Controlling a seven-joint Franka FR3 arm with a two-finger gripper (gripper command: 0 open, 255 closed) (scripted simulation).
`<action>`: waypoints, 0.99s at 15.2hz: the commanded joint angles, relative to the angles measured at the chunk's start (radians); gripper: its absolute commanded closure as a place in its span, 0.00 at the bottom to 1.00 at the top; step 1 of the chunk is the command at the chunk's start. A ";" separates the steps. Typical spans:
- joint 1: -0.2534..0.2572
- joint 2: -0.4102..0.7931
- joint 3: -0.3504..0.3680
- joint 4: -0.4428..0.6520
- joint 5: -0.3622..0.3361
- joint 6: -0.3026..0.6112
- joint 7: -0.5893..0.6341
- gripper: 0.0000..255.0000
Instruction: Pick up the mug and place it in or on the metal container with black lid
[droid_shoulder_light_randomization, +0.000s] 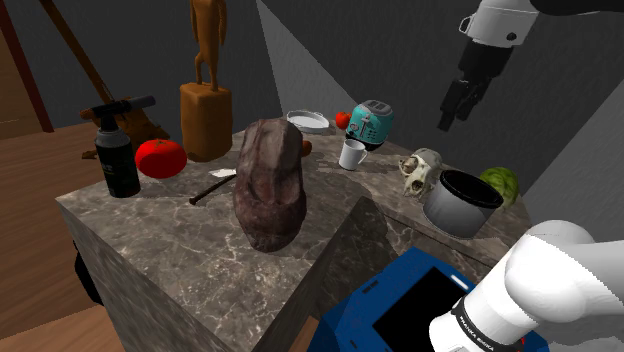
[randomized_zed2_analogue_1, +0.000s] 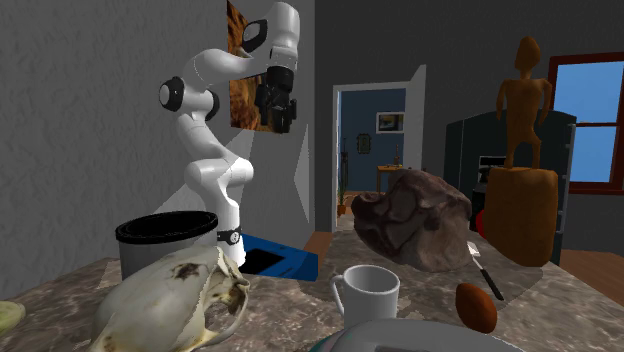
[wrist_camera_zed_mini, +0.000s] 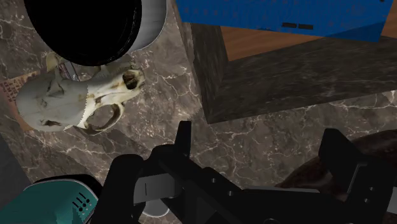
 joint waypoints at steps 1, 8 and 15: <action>0.000 0.000 0.000 0.000 0.000 0.000 0.000 0.00; -0.027 0.195 -0.036 -0.012 -0.008 0.207 0.028 0.00; -0.051 0.426 -0.070 0.043 -0.008 0.384 0.048 0.00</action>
